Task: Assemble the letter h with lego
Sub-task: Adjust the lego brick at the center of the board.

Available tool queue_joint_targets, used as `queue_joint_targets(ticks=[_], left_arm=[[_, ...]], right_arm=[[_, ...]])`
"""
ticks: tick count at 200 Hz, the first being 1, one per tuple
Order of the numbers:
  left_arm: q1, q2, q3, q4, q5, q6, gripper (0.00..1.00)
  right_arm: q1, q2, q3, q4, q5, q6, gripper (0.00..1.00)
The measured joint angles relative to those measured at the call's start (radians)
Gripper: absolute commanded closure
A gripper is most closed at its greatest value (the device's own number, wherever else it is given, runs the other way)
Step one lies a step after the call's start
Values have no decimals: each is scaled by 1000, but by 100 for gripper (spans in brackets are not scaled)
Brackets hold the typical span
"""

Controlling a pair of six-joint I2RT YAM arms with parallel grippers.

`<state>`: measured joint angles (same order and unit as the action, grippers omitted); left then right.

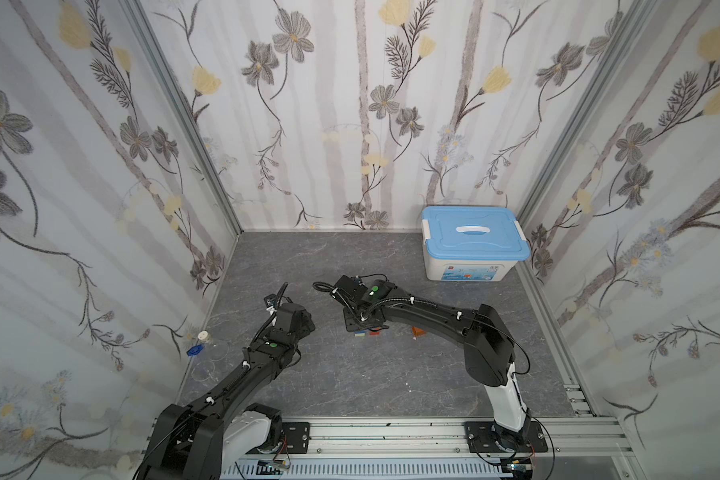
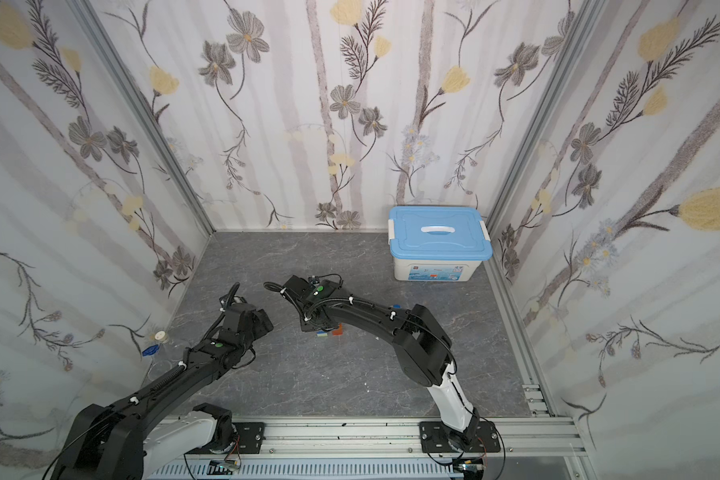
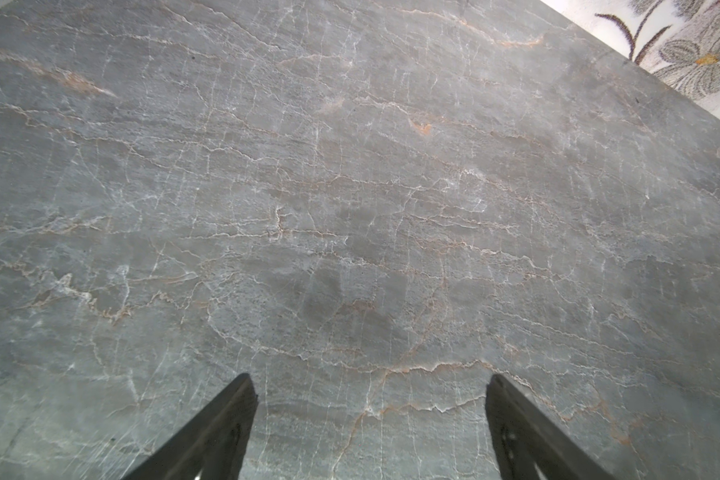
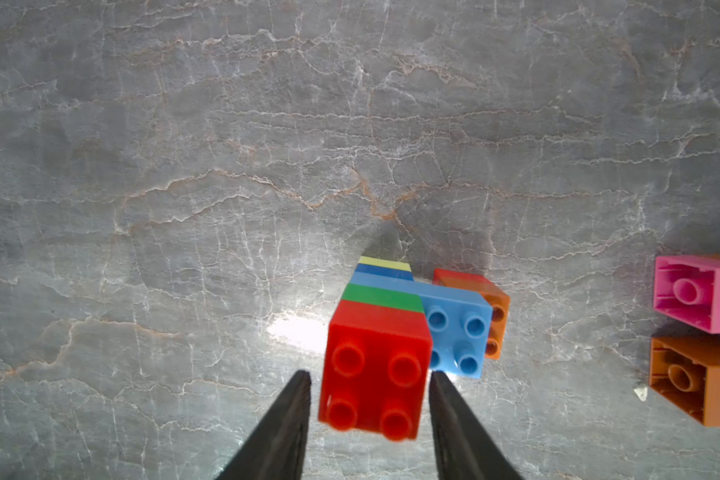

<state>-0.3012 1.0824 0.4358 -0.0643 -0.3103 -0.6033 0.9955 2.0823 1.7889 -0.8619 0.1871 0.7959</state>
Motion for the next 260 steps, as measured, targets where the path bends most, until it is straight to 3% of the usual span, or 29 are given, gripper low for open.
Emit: queue_joint_targets(ticks=[80,133,189,260], left_arm=[[0,15,7,0,9,-5,11],[2,16,9,0,15,-6,11],[2,56,28,0,52,-6,11],[4,68,31,0,65,-6,10]], right_arm=[[1,16,14,-36,11,22,68],[6,-43,14,-148,-44,26,68],[6,-41,-18,-233,-204,34,66],[-15,39,31,-239,-214,35,52]])
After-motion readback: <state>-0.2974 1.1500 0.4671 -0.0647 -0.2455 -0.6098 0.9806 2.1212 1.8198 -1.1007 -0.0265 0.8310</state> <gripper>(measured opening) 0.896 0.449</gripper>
